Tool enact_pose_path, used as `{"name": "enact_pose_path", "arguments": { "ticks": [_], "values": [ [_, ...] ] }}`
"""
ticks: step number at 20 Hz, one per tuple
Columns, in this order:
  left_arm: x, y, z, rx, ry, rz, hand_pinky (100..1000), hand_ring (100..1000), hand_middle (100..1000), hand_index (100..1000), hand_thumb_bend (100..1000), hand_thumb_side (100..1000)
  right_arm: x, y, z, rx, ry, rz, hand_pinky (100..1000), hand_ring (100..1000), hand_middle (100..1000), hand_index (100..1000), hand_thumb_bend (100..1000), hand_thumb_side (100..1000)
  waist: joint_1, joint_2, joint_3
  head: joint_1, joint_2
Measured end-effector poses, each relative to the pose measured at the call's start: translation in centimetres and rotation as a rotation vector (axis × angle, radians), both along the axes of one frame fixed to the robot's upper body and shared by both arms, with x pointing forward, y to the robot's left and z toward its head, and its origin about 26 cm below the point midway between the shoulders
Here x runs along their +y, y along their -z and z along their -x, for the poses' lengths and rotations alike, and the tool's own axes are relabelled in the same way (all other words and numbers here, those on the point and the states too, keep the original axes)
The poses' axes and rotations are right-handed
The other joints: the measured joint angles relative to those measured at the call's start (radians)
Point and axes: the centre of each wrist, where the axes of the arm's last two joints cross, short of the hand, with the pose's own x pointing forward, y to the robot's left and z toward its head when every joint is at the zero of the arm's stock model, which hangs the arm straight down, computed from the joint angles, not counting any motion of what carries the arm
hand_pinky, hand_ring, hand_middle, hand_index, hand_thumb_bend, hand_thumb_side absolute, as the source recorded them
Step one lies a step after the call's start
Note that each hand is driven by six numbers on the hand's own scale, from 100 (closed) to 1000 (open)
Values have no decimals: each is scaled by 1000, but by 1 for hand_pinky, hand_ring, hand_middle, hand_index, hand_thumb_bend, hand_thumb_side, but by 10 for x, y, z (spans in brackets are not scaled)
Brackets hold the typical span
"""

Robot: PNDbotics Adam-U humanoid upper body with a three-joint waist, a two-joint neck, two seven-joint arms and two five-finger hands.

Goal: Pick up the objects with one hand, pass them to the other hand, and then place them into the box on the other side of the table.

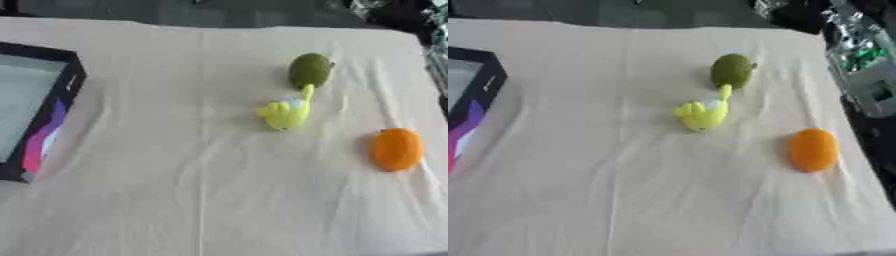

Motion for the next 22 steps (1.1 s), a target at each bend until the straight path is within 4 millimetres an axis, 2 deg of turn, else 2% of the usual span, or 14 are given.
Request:
{"name": "enact_pose_path", "arguments": {
  "ticks": [2,6,12,13,14,22],
  "values": [
    [1,1,1,4,-3,-7,837,748,753,795,671,572,-11,-5,5,65,-4,75,869,881,870,901,521,433,-4,0,0,1,0],
    [3,0,1,5,-7,-21,836,748,753,795,671,572,-33,-1,18,199,-10,168,871,886,870,902,590,431,-9,0,-7,-2,0],
    [5,-1,2,7,-12,-31,836,748,753,795,671,572,-56,15,38,348,-44,239,877,893,875,900,610,446,-10,-1,-17,-5,0],
    [6,0,2,9,-13,-31,836,748,754,795,671,572,-59,19,40,370,-51,245,877,894,872,900,642,384,-10,-5,-20,-6,0],
    [6,0,3,10,-14,-31,836,748,754,795,672,571,-62,23,43,392,-58,251,878,894,873,900,608,453,-10,-9,-23,-6,0],
    [7,0,3,10,-16,-35,835,748,754,795,672,572,-75,45,58,479,-73,300,880,892,868,898,623,432,-10,-14,-36,-4,0]
  ]
}}
